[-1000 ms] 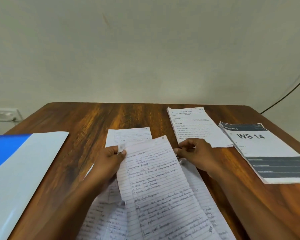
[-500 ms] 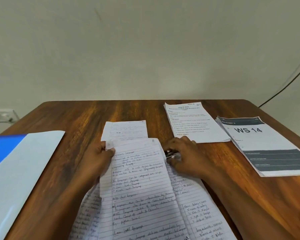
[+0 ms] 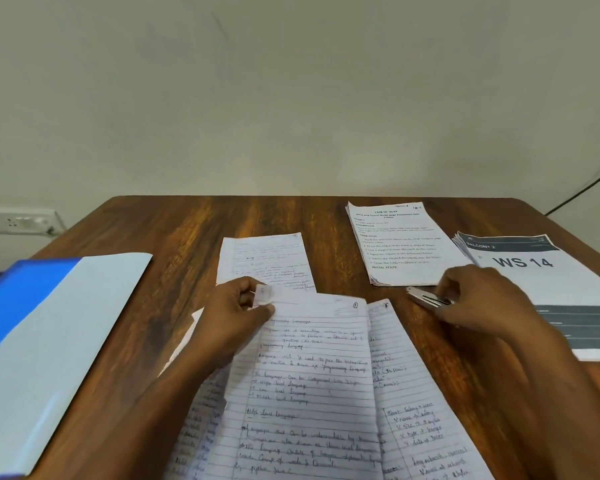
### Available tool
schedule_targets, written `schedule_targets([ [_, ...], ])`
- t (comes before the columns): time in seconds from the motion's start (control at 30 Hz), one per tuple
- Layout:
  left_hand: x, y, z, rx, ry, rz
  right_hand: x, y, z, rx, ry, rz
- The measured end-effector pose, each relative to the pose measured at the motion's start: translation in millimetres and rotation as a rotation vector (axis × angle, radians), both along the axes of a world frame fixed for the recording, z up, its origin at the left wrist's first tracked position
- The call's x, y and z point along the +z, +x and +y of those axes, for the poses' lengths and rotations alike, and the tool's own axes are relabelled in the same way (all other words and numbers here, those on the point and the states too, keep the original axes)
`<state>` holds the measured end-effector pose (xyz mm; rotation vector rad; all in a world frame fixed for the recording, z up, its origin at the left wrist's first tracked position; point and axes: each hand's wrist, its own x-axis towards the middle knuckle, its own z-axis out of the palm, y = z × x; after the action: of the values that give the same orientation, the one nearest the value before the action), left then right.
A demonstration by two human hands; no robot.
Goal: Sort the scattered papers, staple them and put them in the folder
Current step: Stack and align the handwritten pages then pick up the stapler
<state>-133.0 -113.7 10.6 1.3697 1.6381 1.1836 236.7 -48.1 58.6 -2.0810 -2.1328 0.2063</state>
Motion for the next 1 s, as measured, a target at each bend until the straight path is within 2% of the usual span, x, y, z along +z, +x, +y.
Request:
schedule_targets([
  [0.13,-3.3,-0.6,1.2,-0.024,0.043,-0.042,0.8,4.1,2.4,-0.069,-0.103,0.018],
  [0.23,-5.1,-0.9,1.6,-0.056,0.088,-0.081,0.1,-4.6,0.5,-0.046,0.046,0.037],
  [0.3,-6.2,-1.0,2.6,-0.04,0.11,-0.088,2.6,-21.5,-6.1,0.002,0.141,0.254],
  [0.4,-8.0,-1.2,3.7,-0.004,0.166,-0.07,7.9,-56.0,-22.0,0.12,-0.023,0.66],
  [0.5,-10.6,0.4,5.0,0.045,0.223,-0.08,7.7,-78.3,-34.0,0.24,-0.24,0.719],
  [0.63,-10.4,5.0,4.5,0.066,0.253,-0.123,-1.9,-86.5,-35.3,0.24,-0.361,0.844],
  [0.8,0.8,13.4,-1.7,-0.01,0.274,-0.231,6.1,-67.8,-28.9,0.301,-0.3,1.022],
  [0.9,7.6,16.2,-6.7,-0.124,0.191,-0.319,13.7,-40.5,-21.0,0.274,-0.201,1.167],
  [1.0,4.5,12.8,-6.4,-0.291,0.158,-0.235,10.5,-12.8,-9.1,0.23,-0.165,1.344],
])
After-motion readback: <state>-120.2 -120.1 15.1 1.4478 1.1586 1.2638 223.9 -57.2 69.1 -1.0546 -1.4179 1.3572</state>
